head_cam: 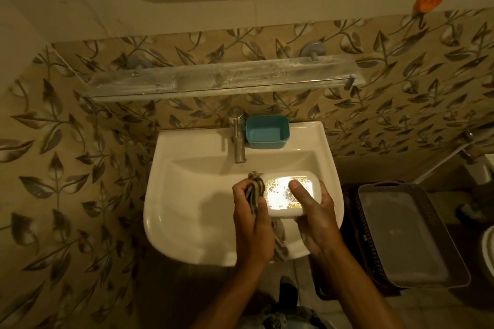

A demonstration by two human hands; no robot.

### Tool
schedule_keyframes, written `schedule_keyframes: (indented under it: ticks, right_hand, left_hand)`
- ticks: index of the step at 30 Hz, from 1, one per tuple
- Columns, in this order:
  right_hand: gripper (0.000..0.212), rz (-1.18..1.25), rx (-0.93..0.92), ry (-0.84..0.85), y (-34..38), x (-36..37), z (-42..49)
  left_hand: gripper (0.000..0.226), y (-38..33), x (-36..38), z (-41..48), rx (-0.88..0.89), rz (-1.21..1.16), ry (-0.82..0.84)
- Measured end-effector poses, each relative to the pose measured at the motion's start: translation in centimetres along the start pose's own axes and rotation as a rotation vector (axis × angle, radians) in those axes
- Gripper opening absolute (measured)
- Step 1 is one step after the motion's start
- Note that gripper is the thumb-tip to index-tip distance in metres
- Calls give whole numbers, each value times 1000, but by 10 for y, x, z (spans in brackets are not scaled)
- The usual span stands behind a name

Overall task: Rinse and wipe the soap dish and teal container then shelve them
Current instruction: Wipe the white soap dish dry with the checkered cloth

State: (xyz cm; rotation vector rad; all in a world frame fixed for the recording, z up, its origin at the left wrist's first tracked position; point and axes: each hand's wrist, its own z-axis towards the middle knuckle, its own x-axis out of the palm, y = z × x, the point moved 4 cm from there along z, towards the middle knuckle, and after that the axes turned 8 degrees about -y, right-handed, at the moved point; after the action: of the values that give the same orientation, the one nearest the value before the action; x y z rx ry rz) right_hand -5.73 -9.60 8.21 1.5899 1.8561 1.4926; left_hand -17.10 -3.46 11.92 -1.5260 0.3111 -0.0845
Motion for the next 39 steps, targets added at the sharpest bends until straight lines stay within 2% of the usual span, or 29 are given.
schedule_keyframes:
  ticks: [4,6,9,11,14,18,22,26,28,31,34,39]
  right_hand:
    - [50,-162,-2,179,19,0,11]
    - [48,-151,-32,141,25,5,15]
    - [38,-33,-38,-19,22,9,20]
    - [34,-15,1,-26,14,10,19]
    - [39,-98,61,75,11,7,18]
    - [54,-149,69,160,31,2,34]
    - [63,174,90,47,27,13,33]
    - [56,185,0,-157,10,23,21]
    - [48,176,-51,-193,17,20,22]
    - [42,17,-116,-129,28,15,23]
    - [36,-183,-165,53,33,25,18]
    - [31,-199,-215,174,41,40,14]
  left_hand:
    - [30,6,-3,25,-63,64,174]
    - [28,6,0,22,-52,45,152]
    - [32,6,14,-7,-18,-3,88]
    - [40,8,15,-21,-53,-17,42]
    - [35,11,7,-7,-54,-4,19]
    - [36,15,6,13,-179,8,155]
    - [41,8,16,17,-215,-55,123]
    - [51,2,23,2,-170,-29,202]
    - [50,2,17,1,-179,-8,252]
    - [39,1,4,10,-162,-31,287]
    - [36,-5,-2,21,-84,-17,302]
    - [35,-25,0,54,22,-14,278]
